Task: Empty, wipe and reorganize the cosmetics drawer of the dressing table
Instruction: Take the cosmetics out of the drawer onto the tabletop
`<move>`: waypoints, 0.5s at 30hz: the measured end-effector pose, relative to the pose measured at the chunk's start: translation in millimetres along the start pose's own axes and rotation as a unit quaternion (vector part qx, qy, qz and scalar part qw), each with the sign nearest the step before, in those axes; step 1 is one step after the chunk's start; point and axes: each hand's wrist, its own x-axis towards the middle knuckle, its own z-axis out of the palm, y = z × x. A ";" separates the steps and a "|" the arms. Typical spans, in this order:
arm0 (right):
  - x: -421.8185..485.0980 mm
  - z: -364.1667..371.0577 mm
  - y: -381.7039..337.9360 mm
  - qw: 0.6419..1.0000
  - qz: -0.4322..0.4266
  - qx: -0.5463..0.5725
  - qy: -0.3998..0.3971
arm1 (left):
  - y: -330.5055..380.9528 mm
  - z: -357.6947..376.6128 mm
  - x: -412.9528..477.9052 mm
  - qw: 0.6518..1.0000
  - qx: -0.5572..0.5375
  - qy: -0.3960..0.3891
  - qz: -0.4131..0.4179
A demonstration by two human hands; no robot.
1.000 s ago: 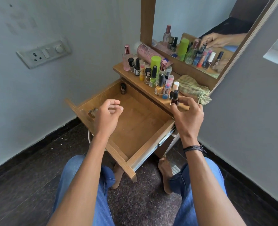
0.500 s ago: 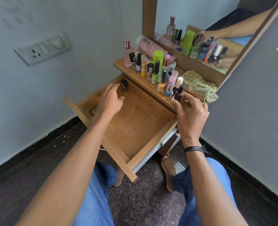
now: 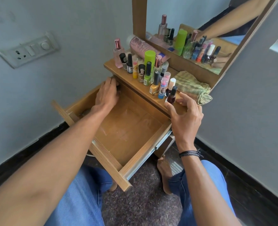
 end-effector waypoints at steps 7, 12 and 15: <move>-1.2 -2.9 1.4 1.000 -0.020 0.018 0.006 | 2.1 -12.6 -4.6 0.994 -0.074 0.034 -0.073; -6.1 -9.3 -14.7 0.987 -0.136 0.024 0.080 | 19.4 -54.9 -33.4 0.964 -0.222 0.085 -0.121; -7.7 -11.9 -28.4 0.979 -0.197 0.052 0.017 | 41.3 -81.9 -58.7 0.922 -0.367 0.063 -0.101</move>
